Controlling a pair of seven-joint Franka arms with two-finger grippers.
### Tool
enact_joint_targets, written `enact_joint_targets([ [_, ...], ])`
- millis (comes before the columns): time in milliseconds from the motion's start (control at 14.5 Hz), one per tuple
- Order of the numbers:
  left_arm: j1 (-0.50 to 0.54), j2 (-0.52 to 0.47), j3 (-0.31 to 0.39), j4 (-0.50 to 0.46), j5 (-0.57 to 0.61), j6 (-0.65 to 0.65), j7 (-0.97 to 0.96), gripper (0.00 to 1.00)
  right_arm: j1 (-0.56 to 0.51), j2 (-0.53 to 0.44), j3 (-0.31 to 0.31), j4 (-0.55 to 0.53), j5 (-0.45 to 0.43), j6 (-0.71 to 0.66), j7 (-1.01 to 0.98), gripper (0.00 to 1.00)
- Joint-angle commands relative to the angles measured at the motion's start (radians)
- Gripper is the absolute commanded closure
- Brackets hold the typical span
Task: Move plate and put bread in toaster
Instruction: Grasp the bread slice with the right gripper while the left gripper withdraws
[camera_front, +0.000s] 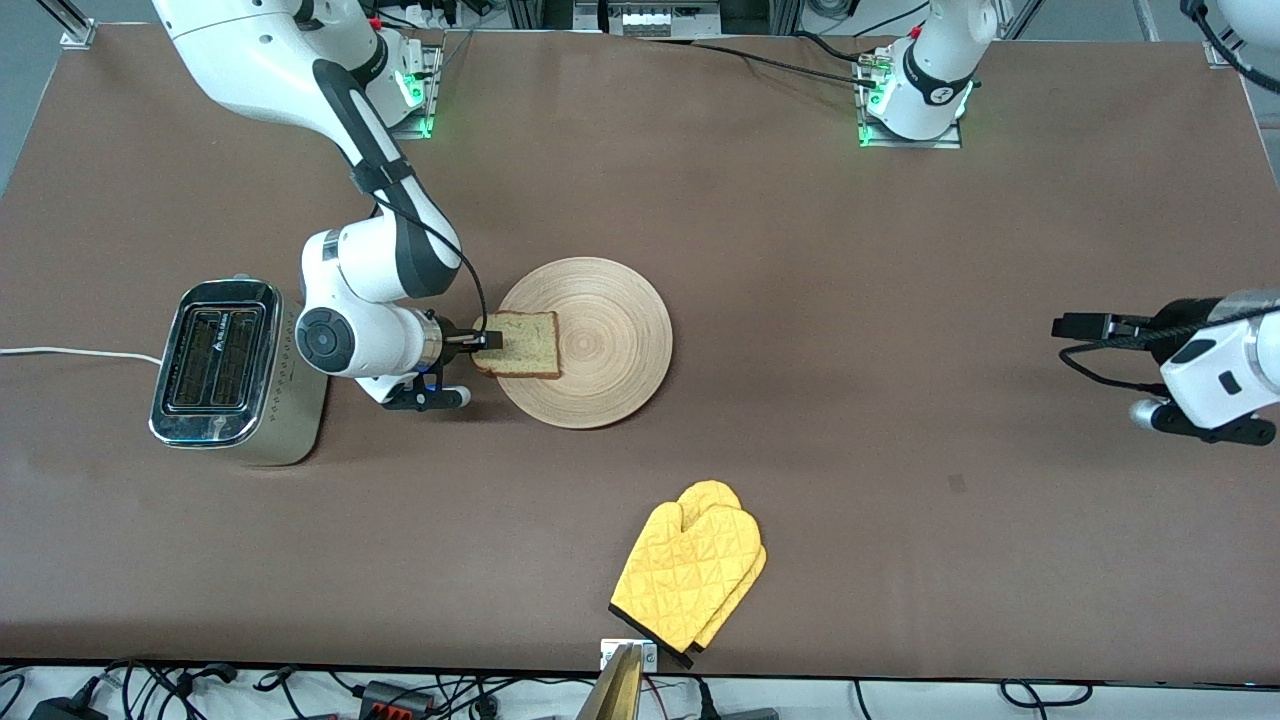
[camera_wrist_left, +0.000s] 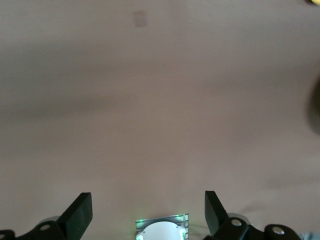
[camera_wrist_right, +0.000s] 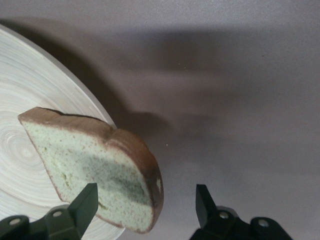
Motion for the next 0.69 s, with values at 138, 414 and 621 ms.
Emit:
enact_joint_targets([
  [138,-0.011,-0.037,-0.009,-0.047,0.012,-0.001,-0.103,0.0,0.005,0.043,-0.004,0.048,0.023,-0.002,0.001,0.17],
  [414,-0.034,-0.038,-0.023,-0.034,0.015,0.027,-0.097,0.0,0.005,0.047,-0.004,0.055,0.023,-0.008,-0.007,0.41],
  [621,-0.048,-0.038,-0.022,0.002,0.096,0.07,-0.093,0.0,0.005,0.044,-0.004,0.056,0.023,-0.01,-0.01,0.73],
])
